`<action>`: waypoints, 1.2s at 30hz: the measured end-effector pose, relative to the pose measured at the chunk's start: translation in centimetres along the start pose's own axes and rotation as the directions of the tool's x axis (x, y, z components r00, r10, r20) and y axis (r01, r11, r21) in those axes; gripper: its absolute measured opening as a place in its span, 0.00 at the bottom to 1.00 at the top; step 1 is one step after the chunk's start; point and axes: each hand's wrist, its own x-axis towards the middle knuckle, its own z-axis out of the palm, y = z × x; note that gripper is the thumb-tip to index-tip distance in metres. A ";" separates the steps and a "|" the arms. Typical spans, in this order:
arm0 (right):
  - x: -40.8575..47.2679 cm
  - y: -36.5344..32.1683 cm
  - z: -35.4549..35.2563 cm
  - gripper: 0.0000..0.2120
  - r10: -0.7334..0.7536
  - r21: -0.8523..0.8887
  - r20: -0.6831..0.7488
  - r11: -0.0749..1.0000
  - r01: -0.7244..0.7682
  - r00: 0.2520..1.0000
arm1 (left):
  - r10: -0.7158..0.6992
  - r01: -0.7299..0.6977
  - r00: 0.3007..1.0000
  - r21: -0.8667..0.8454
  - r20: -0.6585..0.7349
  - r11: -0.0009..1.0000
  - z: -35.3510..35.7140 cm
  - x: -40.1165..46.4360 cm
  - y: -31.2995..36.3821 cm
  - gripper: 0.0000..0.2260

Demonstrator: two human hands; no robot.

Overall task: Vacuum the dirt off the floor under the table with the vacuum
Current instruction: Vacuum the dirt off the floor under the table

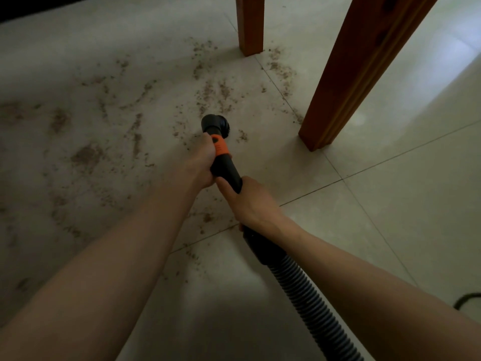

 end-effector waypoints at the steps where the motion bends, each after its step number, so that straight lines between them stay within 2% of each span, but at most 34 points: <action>1: -0.5 0.2 0.0 0.23 -0.001 -0.006 0.013 1.000 0.001 1.000 | -0.002 0.002 1.000 -0.007 0.002 1.000 -0.1 -0.1 -0.4 0.25; 12: -4.6 2.0 -1.7 0.25 0.030 -0.059 -0.027 0.998 -0.032 0.999 | -0.022 0.024 0.997 -0.015 0.071 1.000 1.5 -4.2 -2.7 0.20; 19: -4.0 2.5 -2.5 0.27 0.053 -0.065 -0.059 0.996 -0.057 0.997 | -0.016 0.018 0.993 -0.015 0.115 1.000 3.0 -3.8 -2.4 0.26; 30: -1.1 2.5 -3.6 0.18 0.061 0.079 -0.021 0.995 -0.059 0.998 | 0.046 -0.047 0.996 0.013 0.083 0.999 4.7 -1.1 -0.8 0.20; 36: 0.3 2.7 -3.2 0.20 0.047 0.095 -0.047 0.995 -0.043 0.998 | 0.050 -0.055 0.995 0.054 0.088 0.997 4.8 0.0 -0.2 0.25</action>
